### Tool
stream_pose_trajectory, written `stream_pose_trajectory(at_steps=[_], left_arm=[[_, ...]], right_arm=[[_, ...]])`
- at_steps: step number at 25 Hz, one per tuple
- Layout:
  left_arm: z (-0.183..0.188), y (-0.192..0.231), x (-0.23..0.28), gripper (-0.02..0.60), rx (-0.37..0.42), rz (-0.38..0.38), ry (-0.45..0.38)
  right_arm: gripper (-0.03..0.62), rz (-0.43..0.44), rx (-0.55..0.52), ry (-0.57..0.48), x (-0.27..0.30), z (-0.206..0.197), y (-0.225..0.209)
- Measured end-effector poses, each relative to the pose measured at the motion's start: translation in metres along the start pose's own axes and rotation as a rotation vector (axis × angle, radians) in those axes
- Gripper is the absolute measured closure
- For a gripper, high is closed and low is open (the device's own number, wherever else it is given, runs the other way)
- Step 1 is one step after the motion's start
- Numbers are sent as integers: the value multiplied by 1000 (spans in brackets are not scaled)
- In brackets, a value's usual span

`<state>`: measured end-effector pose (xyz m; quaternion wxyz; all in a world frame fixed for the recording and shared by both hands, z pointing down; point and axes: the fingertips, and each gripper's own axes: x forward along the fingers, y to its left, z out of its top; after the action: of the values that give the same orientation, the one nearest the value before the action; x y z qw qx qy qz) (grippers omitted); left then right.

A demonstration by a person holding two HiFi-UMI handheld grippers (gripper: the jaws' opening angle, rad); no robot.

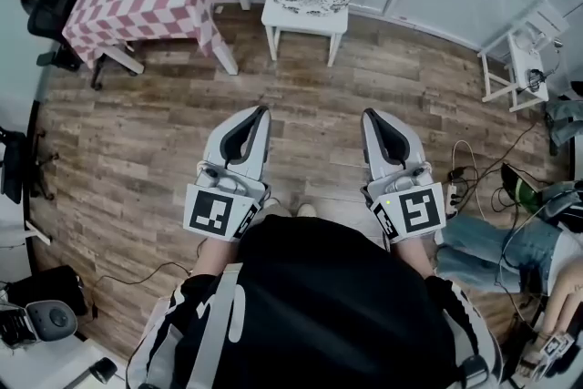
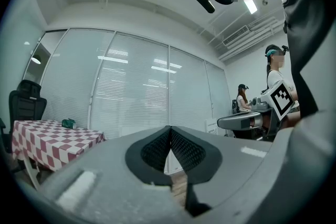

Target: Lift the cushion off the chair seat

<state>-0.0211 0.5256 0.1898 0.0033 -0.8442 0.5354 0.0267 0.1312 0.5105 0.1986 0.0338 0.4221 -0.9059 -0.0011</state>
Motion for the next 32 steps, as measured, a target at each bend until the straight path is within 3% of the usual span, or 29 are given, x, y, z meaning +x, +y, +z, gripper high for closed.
stream_pose_trajectory(at_steps=[10,15,32], left_arm=[[-12,-13,4,581,-16,-8,12],[-15,-3,19,581,-11,-20,5],[-16,59,112,581,2,-109,-22]], right_arm=[[595,-5,34,7,-10,-14,-7],[595,-6,2,10,0,-18,-10],[595,-50,37,-7,97,-11,-51]])
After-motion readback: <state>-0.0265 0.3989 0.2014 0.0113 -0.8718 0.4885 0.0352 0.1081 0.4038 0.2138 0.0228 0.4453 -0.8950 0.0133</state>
